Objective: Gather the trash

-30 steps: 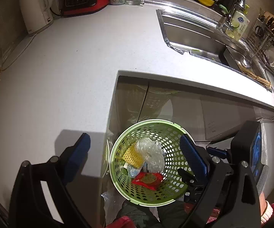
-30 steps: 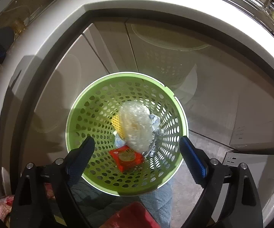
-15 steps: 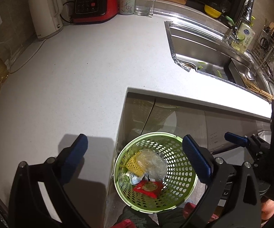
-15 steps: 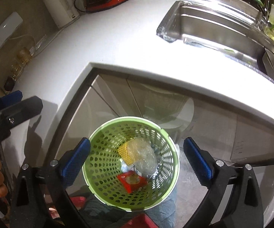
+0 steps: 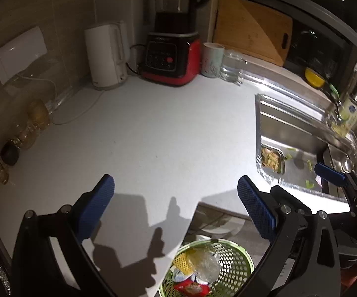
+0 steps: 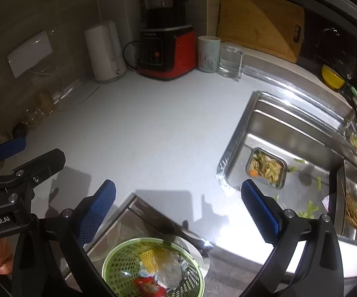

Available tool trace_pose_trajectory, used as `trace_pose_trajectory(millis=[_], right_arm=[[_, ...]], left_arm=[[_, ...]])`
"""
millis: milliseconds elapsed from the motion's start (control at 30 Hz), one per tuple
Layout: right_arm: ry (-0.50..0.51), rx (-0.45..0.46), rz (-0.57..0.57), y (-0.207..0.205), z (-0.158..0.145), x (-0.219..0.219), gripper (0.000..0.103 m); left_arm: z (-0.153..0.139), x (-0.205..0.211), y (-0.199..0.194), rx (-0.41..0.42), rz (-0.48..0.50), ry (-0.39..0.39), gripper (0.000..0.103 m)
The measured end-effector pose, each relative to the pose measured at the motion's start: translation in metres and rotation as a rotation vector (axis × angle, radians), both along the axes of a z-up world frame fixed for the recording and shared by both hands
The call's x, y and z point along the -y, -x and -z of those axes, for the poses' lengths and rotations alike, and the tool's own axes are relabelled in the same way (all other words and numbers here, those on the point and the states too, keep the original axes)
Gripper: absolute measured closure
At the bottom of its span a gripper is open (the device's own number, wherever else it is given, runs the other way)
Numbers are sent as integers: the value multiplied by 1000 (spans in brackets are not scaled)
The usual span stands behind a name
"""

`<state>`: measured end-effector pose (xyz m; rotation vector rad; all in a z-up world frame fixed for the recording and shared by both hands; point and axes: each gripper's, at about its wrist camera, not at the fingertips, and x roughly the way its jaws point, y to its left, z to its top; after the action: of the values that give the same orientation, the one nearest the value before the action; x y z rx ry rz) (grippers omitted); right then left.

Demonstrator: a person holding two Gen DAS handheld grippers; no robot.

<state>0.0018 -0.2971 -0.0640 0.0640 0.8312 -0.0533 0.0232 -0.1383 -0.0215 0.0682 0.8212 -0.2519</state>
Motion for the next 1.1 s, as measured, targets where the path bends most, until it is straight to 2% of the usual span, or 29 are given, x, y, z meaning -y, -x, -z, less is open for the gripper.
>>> trace_pose_trajectory(millis=[233,500,867,1100], right_arm=[[6,63,-126,-47,-28,-1,3],[5,76,-224,-85,-31,-4,3],[-11,73,-276,-115,-29,-10,3],[-19,73,-280,-116,-29,-16,3]], left_arm=[[-34,-19,-33,64,-202,19,8],[-38,-33,-55,66,-379,10,8],[-23,-47,-59,38,-504,-49,8],[-23,-57,-53,37,-524,-62,8]])
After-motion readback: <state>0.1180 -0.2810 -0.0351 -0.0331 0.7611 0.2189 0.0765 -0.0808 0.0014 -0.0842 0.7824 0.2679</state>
